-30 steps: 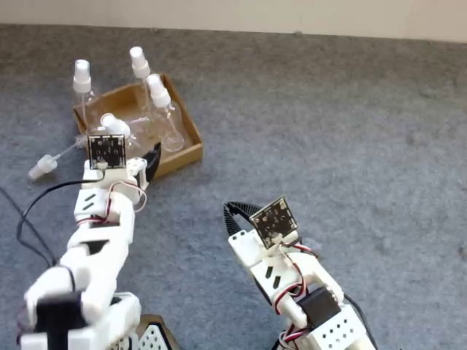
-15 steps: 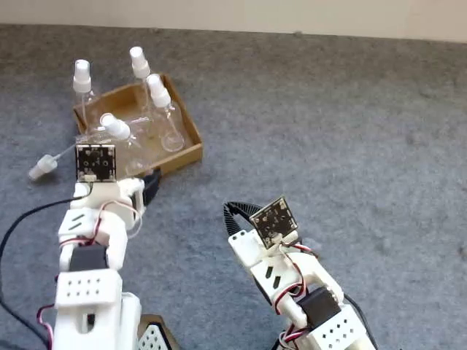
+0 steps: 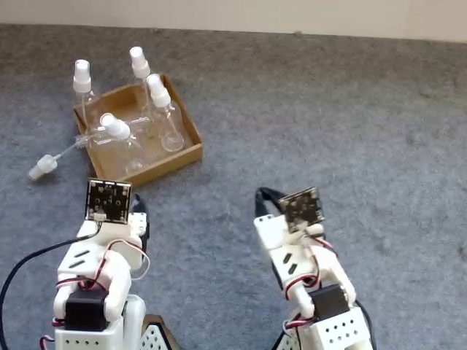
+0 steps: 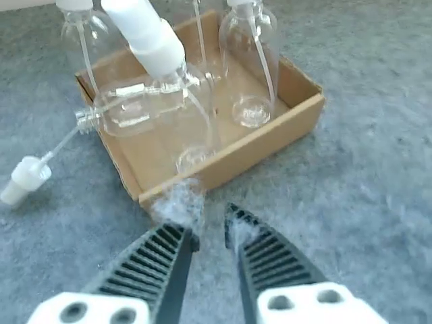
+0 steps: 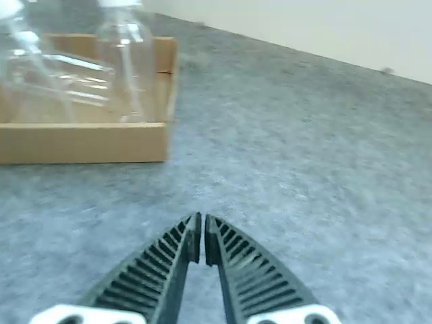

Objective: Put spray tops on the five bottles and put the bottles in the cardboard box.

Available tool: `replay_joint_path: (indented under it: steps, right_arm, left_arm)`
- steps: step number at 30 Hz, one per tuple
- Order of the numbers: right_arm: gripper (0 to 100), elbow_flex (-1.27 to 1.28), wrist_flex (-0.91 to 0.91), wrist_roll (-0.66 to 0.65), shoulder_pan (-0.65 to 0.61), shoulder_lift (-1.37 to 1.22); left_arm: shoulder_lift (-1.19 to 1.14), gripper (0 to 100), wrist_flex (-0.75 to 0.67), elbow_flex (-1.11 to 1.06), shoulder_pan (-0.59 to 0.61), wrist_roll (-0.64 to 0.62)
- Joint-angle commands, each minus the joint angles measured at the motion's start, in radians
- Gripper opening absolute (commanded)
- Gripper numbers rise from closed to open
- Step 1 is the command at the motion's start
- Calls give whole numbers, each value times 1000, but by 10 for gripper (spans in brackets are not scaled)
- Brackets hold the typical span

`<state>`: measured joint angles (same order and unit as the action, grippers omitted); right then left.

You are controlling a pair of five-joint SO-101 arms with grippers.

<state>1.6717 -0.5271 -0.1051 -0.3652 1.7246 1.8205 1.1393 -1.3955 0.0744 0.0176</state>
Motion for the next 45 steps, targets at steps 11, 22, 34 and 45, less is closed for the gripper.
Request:
replay_joint_path:
  steps: [11, 22, 34, 45]
  right_arm:
    - [15, -479, -383, -8, 254, 10]
    - [15, -809, -766, -6, 255, 31]
    - [15, -796, -750, -8, 492, 116]
    - [18, -444, -631, -8, 530, 116]
  left_arm:
    - [-1, 6, 17, 53, -108, 9]
    - [-1, 6, 44, 50, -193, 9]
    - [-1, 6, 117, 44, -191, 9]
    - [-1, 6, 109, -111, -191, 11]
